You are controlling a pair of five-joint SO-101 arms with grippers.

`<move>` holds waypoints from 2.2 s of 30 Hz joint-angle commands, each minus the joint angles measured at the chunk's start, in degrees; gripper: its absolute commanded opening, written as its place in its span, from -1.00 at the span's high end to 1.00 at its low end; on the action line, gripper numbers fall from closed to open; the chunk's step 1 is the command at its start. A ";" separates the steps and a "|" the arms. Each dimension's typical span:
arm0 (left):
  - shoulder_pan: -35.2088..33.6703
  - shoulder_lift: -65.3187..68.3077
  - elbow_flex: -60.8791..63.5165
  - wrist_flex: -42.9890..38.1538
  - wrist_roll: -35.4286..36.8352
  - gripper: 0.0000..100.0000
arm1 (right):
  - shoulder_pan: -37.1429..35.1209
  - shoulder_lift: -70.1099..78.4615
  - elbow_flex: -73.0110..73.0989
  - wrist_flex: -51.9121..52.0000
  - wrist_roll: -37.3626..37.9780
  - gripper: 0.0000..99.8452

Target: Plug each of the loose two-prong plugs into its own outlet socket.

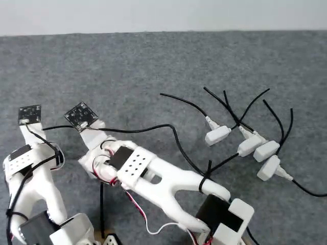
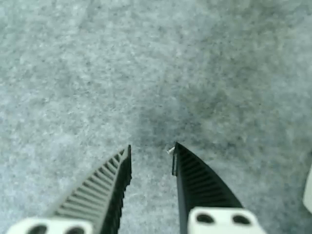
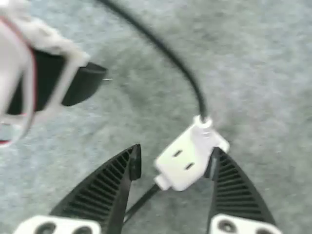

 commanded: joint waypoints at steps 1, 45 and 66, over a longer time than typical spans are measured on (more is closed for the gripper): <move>-0.62 -1.93 -1.71 -1.76 1.05 0.72 | 1.01 1.36 -3.43 0.31 -3.34 0.62; 2.11 -2.37 0.04 -4.13 3.16 0.73 | 28.44 11.74 -29.80 41.10 5.36 0.98; 11.87 -35.52 22.11 -2.90 3.34 0.73 | 79.52 -30.90 29.19 15.69 24.97 0.87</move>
